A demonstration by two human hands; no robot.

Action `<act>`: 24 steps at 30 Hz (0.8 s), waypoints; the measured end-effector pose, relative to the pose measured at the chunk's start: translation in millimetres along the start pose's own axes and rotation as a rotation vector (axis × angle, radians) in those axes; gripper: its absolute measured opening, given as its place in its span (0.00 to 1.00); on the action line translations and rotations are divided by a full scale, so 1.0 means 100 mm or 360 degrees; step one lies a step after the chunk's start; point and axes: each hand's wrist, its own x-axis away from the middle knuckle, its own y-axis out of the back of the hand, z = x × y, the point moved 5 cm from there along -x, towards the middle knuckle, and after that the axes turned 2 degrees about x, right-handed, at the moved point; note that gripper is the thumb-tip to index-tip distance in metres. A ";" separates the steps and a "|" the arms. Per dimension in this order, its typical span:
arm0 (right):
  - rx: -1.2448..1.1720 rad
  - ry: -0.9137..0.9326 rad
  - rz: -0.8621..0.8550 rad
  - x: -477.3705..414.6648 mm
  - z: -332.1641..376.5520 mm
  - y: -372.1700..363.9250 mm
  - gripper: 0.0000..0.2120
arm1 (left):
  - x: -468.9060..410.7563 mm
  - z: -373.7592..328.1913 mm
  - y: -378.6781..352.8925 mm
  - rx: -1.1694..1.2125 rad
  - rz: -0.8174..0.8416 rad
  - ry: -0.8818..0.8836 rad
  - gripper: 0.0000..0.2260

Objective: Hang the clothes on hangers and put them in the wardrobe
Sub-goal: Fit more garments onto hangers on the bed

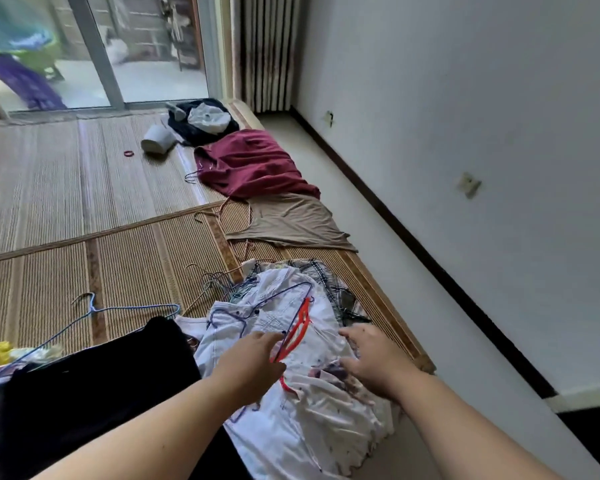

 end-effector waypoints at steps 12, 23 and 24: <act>0.0138 0.0430 0.0270 -1.88 -0.03 0.08 0.29 | -0.80 0.56 -0.17 0.0139 -0.0144 0.0534 0.26; 0.0536 0.0890 0.0502 -3.22 -0.07 -0.50 0.32 | -1.15 0.94 -0.85 0.0346 -0.0330 0.1147 0.26; 0.0531 0.0898 0.0507 -3.32 -0.07 -0.61 0.32 | -1.17 0.99 -0.96 0.0369 -0.0308 0.1183 0.26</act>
